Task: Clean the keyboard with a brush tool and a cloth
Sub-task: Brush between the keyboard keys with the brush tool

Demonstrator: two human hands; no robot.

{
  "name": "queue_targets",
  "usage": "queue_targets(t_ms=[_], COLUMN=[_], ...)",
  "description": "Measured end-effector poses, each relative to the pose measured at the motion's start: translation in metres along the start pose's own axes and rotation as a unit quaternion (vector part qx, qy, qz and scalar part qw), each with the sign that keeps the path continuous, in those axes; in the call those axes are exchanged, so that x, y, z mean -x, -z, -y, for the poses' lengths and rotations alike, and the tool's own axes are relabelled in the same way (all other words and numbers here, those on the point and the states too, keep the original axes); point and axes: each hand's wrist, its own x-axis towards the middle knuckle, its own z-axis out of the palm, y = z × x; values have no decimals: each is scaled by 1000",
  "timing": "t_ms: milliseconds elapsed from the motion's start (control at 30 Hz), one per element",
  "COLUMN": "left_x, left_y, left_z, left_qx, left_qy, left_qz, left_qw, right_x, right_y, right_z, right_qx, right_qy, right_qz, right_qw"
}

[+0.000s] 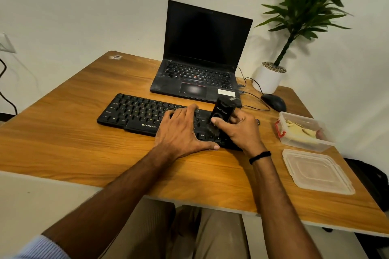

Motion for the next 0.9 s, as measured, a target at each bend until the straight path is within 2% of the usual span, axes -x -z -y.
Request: queue_targets(t_ms=[67, 167, 200, 300, 433, 567, 667, 767, 900], left_x=[0, 0, 0, 0, 0, 0, 0, -1, 0], left_y=[0, 0, 0, 0, 0, -1, 0, 1, -2], left_z=[0, 1, 1, 0, 1, 0, 0, 0, 2], left_qx=[0, 5, 5, -1, -2, -6, -1, -3, 1], left_qy=[1, 1, 1, 3, -1, -2, 0, -2, -8], left_qz=[0, -1, 0, 2, -1, -7, -1, 0, -6], left_qw=[1000, 1000, 1000, 1000, 1000, 1000, 1000, 1000, 1000], right_x=[-1, 2, 2, -2, 2, 0, 6, 9, 5], right_y=[4, 3, 2, 5, 5, 13, 31, 42, 14], right_z=[0, 0, 0, 0, 1, 0, 3, 8, 15], right_qx=[40, -37, -45, 10, -53, -26, -28, -67, -63], right_qy=[8, -16, -14, 7, -22, -1, -23, -23, -34], right_qz=[-40, 55, 56, -20, 80, 20, 80, 95, 145], right_qw=[998, 998, 997, 1000, 995, 999, 996, 993, 987])
